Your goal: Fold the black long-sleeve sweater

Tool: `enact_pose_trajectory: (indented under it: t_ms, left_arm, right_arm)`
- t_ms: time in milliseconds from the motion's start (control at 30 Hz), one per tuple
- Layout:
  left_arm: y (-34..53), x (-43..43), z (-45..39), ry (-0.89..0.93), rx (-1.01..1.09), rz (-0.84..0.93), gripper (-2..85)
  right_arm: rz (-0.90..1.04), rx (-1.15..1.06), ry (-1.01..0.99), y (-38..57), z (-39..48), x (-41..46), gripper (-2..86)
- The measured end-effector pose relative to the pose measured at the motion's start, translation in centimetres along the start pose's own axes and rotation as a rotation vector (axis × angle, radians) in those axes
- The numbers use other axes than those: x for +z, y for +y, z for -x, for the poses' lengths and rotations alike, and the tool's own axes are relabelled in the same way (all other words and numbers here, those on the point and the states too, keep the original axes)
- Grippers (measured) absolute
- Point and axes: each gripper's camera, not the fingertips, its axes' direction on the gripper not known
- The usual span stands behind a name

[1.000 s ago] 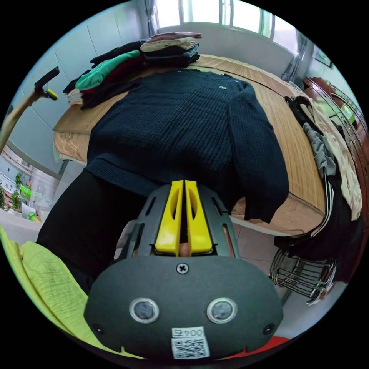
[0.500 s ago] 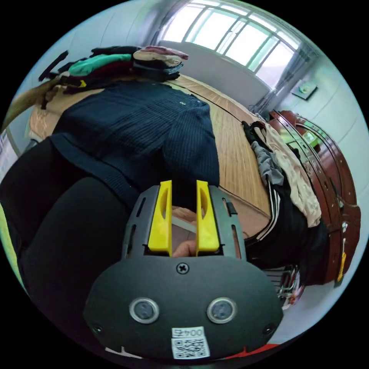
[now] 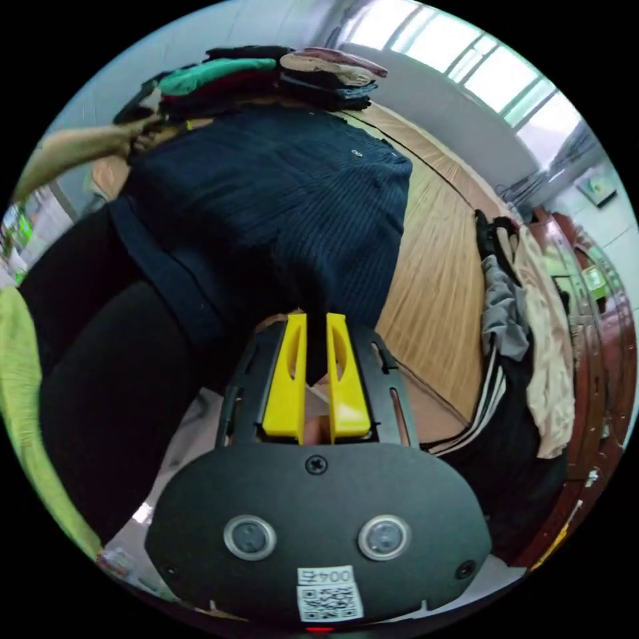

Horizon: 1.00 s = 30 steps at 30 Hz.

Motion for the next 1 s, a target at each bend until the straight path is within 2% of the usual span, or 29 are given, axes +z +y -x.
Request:
enact_pose_trajectory:
  t_ms: [133,233,300,433,567,633,733,833,900,967,1000]
  left_arm:
    - [-1.0,-1.0,1.4,0.040,-0.015,-0.010,0.9]
    - [-2.0,-1.8,0.9,-0.009,0.009,-0.012,0.7]
    - [-2.7,-2.4,0.6,-0.035,0.028,-0.015,0.5]
    - [-3.7,-3.1,0.2,-0.075,0.053,-0.017,0.3]
    - [-4.8,-3.9,0.3,-0.107,0.070,-0.021,0.2]
    - [-5.3,-4.2,0.5,-0.112,0.072,-0.020,0.2]
    - [-6.2,-4.7,1.2,-0.107,0.070,-0.020,0.2]
    - [-7.1,-5.3,1.9,-0.109,0.072,-0.021,0.3]
    - [-7.8,-5.8,2.3,-0.118,0.076,-0.021,0.3]
    - [-8.3,-6.1,2.6,-0.127,0.079,-0.022,0.3]
    - [-8.7,-6.3,2.9,-0.133,0.082,-0.023,0.4]
  right_arm:
    - [-0.202,0.170,-0.389,-1.4,-10.2,-5.5,5.2]
    - [-0.363,0.337,-0.561,-2.7,-18.2,-7.7,5.1]
    - [-0.427,0.454,-0.595,-3.4,-22.7,-8.3,5.2]
    - [-0.437,0.591,-0.327,-5.6,-30.4,-9.1,5.3]
    - [-0.368,0.568,-0.039,-7.4,-34.2,-8.5,5.1]
    - [-0.187,0.477,0.261,-8.8,-35.2,-6.0,3.6]
    - [0.032,0.467,0.637,-9.4,-36.6,-0.8,3.2]
    - [0.111,0.605,0.743,-8.5,-38.5,2.5,4.3]
    - [0.023,0.733,0.751,-7.4,-38.4,2.2,2.8]
    - [-0.159,0.798,0.582,-6.0,-36.7,1.1,0.7]
    - [-0.265,0.760,0.391,-5.1,-34.6,0.9,0.3]
